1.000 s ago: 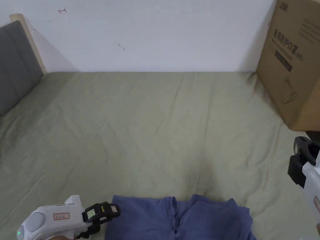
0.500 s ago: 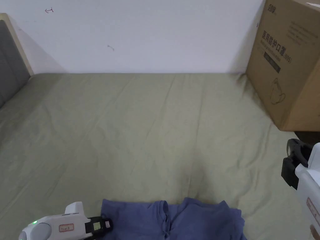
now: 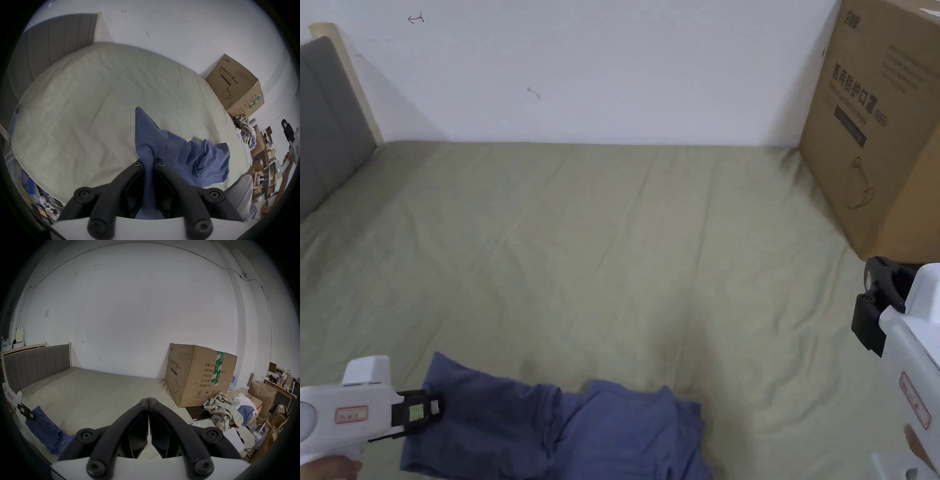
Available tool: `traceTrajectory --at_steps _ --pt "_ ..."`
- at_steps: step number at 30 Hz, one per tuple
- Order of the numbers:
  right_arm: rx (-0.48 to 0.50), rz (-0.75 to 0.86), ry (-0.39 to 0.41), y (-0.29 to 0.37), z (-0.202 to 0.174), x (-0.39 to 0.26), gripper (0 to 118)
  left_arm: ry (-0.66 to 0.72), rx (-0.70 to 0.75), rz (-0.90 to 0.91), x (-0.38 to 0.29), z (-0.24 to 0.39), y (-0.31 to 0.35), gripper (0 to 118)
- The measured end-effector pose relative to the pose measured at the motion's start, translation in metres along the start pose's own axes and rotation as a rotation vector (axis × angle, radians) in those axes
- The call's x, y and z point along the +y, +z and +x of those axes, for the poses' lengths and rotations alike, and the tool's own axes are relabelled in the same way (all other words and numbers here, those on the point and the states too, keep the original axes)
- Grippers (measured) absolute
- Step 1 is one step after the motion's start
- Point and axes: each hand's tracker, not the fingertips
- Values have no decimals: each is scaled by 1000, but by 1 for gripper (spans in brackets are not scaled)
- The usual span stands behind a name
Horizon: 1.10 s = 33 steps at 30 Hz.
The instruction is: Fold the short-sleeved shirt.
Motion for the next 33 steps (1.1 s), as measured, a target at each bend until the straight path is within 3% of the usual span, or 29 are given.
traceTrajectory --at_steps 4,8,20,24,29,33 --pt "3 10 -10 1 1 1 0 -37 4 6 18 19 3 7" --pt "2 14 -15 4 1 2 0 -127 -36 -6 23 87 4 7" --pt "-28 -3 -29 18 20 -6 0 -355 -185 -215 -23 260 -79 8" --pt "-42 -10 -34 21 26 -9 0 -399 -126 -266 -55 287 -132 8" --pt "-54 -16 -35 25 31 -10 0 -342 -55 -326 -91 299 -180 8" --pt "-63 -22 -35 26 35 -12 0 -365 -24 -297 -97 302 -178 9"
